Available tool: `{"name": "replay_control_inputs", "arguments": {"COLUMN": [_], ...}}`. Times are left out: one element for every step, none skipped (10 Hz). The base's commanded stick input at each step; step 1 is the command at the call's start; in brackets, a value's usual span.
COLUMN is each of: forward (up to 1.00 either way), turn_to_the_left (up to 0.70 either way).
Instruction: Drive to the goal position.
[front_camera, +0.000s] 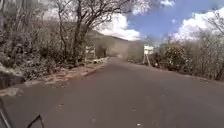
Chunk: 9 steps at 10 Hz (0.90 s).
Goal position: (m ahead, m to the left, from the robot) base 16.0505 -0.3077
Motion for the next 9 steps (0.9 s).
{"name": "replay_control_inputs", "arguments": {"forward": [0.7, 0.7, 0.7, 0.7, 0.7, 0.7, 0.7, 0.7, 0.7], "turn_to_the_left": [0.0, 0.0, 0.0, 0.0, 0.0, 0.0, 0.0, 0.02, 0.03]}}
